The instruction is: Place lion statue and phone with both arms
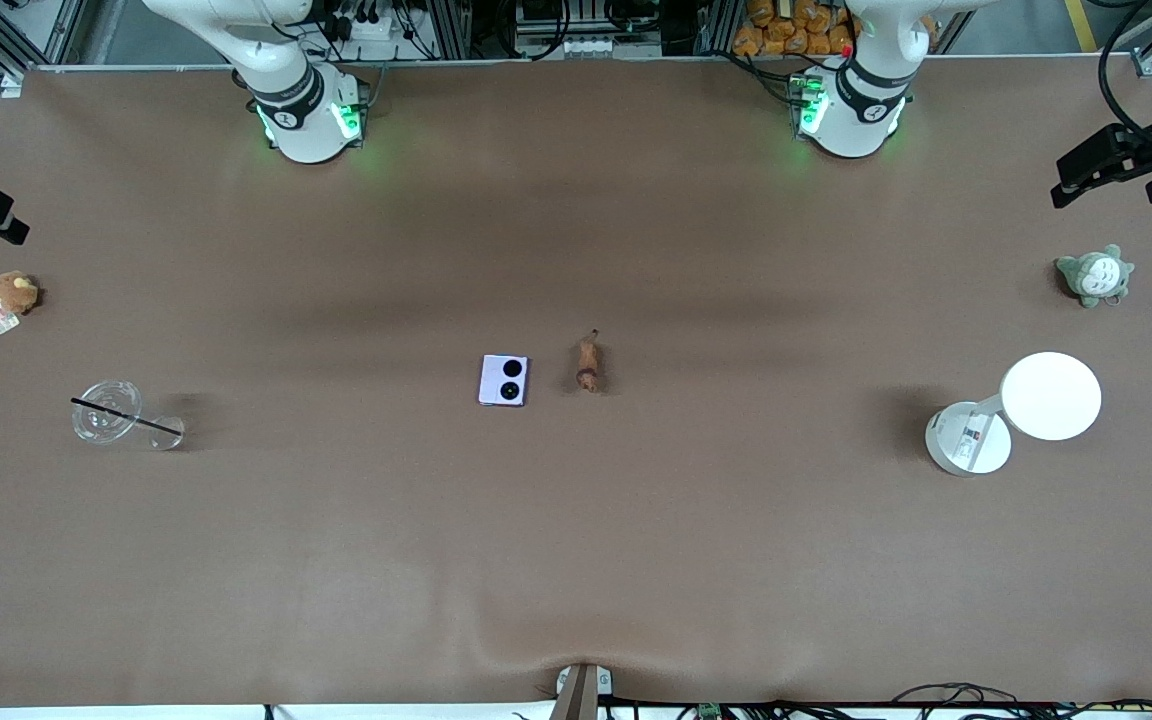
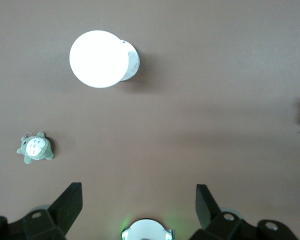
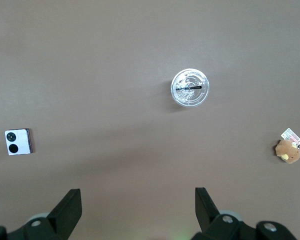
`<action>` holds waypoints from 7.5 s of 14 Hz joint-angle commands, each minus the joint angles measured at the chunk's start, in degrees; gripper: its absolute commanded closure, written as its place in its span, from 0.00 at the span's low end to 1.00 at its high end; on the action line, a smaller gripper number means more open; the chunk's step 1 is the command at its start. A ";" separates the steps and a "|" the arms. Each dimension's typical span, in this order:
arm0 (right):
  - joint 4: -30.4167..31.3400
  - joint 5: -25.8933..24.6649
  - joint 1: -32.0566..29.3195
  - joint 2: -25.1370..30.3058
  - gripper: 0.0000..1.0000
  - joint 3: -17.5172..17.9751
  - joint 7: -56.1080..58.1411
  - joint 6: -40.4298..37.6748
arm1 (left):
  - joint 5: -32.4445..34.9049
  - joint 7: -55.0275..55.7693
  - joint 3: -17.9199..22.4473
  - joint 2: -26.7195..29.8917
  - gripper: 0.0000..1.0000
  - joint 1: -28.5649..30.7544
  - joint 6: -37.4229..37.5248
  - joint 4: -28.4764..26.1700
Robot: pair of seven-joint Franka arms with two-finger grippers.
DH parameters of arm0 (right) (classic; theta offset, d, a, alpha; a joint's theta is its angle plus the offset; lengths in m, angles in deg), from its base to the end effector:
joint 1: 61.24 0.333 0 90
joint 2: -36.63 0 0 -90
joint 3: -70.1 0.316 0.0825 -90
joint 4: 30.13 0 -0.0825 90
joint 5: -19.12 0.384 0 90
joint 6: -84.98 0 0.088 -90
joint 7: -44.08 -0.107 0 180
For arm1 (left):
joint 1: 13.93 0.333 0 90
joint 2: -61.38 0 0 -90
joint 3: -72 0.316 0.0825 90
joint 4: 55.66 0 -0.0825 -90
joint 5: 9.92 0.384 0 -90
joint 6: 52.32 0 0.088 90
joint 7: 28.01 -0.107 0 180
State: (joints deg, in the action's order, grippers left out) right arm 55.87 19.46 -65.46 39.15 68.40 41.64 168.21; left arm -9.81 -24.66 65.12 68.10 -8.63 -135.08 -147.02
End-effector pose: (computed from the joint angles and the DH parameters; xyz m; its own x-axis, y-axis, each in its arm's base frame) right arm 0.5254 -0.0542 0.6705 0.9895 -0.1447 -0.0047 -0.1447 -0.9895 -0.0070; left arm 0.5040 -0.0179 0.6642 0.9989 0.0324 -0.0326 0.0319 -0.9993 -0.0179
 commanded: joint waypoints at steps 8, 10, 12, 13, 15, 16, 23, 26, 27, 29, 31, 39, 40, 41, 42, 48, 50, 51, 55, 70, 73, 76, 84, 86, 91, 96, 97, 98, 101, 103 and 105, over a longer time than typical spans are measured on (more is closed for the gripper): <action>-0.56 0.36 -0.62 -0.15 0.00 0.91 -0.29 -0.35 | 1.12 -0.71 -0.59 -2.23 0.00 -0.64 1.46 2.41; -0.56 0.36 -0.53 -0.15 0.00 1.00 -0.29 -0.43 | 1.12 0.42 -3.39 -3.89 0.00 -2.65 1.38 2.41; -0.56 0.36 -0.61 -0.15 0.00 1.00 -0.02 -0.35 | 0.24 2.87 -6.73 -6.70 0.00 -3.27 0.59 2.50; -0.56 0.36 -0.61 -0.15 0.00 1.00 -0.02 -0.43 | 0.15 5.32 -8.22 -7.67 0.00 -3.45 -0.29 2.50; -0.56 0.36 -0.61 -0.23 0.00 1.00 0.24 -0.35 | -0.55 11.03 -12.53 -10.48 0.00 -4.15 -3.71 2.68; -0.56 0.45 -0.61 -0.24 0.00 1.00 0.24 -0.35 | -0.47 14.54 -14.55 -12.15 0.00 -4.94 -5.64 2.68; -0.83 -0.17 4.30 -6.55 0.00 1.00 0.06 0.00 | 3.03 30.01 -15.97 -26.55 0.00 -16.70 -22.33 2.32; -1.53 0.36 5.96 -7.44 0.00 1.09 0.42 0.27 | 9.98 42.05 -15.80 -36.57 0.00 -22.94 -26.13 8.45; -1.62 0.10 7.11 -7.44 0.00 1.00 0.42 0.27 | 10.17 44.61 -15.54 -39.30 0.00 -24.62 -26.22 11.00; -1.62 -0.17 7.65 -7.88 0.00 1.00 0.50 0.44 | 11.30 46.82 -15.45 -43.17 0.00 -27.34 -29.10 11.99; -1.71 0.18 7.65 -11.29 0.00 1.00 0.50 0.44 | 15.24 50.51 -15.27 -46.95 0.00 -29.98 -33.59 11.90; -1.62 0.19 13.08 -14.21 0.00 1.00 0.42 0.09 | 20.89 54.92 -15.01 -53.47 0.00 -34.30 -39.31 11.73; -1.71 0.19 14.05 -14.21 0.00 1.00 -0.19 0.35 | 20.98 54.83 -15.01 -54.17 0.00 -34.39 -40.28 11.64; -1.71 0.53 14.06 -14.30 0.00 1.09 -0.37 0.44 | 20.98 54.92 -15.01 -54.70 0.00 -34.39 -41.16 11.64; -1.71 1.41 14.15 -14.30 0.00 1.09 -0.38 0.44 | 20.98 54.92 -14.92 -55.23 0.04 -34.30 -41.69 11.64; -1.62 7.48 13.71 -14.83 0.00 0.91 -0.46 0.53 | 25.26 47.40 -14.75 -55.50 0.98 -33.16 -43.19 10.94; -1.62 7.74 13.80 -15.26 0.00 0.91 -0.46 1.58 | 26.34 46.13 -14.74 -55.14 1.00 -32.20 -43.19 10.23; -1.62 7.83 13.89 -15.26 0.00 0.91 -0.46 2.28 | 26.34 45.17 -14.66 -54.88 1.00 -30.97 -43.19 10.23; -1.00 8.97 16.34 -16.14 0.00 0.92 -0.81 4.30 | 26.43 43.23 -15.01 -52.07 1.00 -23.51 -41.61 9.79; 2.24 7.40 38.38 -41.00 0.00 0.48 -23.40 39.61 | 26.16 13.89 -23.62 -48.29 1.00 8.14 -36.77 5.32; 7.25 -1.54 42.36 -41.98 0.00 -0.58 -31.82 47.98 | 26.16 12.29 -24.41 -48.29 1.00 11.92 -40.18 0.93; 7.35 -8.59 43.77 -42.95 0.00 -0.49 -38.24 47.90 | 26.51 9.76 -24.67 -47.76 1.00 15.35 -46.07 -4.08; 12.09 -0.18 40.34 -43.04 0.00 0.30 -36.94 55.90 | 26.78 6.24 -24.85 -43.90 1.00 16.94 -48.11 -9.36; 12.00 1.94 40.34 -43.04 0.00 0.30 -35.89 56.08 | 26.78 5.88 -24.85 -43.98 1.00 17.73 -48.37 -9.80; 11.83 3.52 40.69 -42.86 0.00 0.82 -35.18 55.99 | 27.92 5.79 -24.76 -44.68 1.00 18.61 -52.76 -11.65; 12.88 3.26 41.31 -42.95 0.00 0.74 -35.00 55.73 | 27.92 5.88 -24.59 -44.95 0.00 19.05 -52.68 -11.56; 13.06 3.18 41.31 -42.95 0.00 0.74 -34.92 55.73 | 28.01 5.88 -24.59 -44.95 0.00 19.31 -52.68 -11.56; 13.15 3.09 41.31 -42.95 0.00 0.74 -34.66 55.73 | 28.01 5.88 -24.59 -44.86 0.00 19.40 -52.68 -11.48; 13.93 3.09 41.57 -42.95 0.00 0.74 -34.39 55.81 | 28.01 6.14 -24.59 -43.98 0.00 19.31 -51.98 -11.04; 14.03 3.09 42.01 -42.95 0.35 0.74 -34.48 55.90 | 28.01 6.32 -24.67 -42.49 0.00 19.23 -50.93 -11.12; 14.03 3.00 42.10 -42.86 0.83 0.74 -34.48 56.43 | 27.83 6.84 -24.94 -40.65 0.00 18.88 -48.73 -10.86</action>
State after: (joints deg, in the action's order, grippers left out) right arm 68.87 21.72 -23.59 -4.01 68.96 6.38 223.76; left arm 16.92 -18.80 40.73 23.98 10.18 -186.23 -156.97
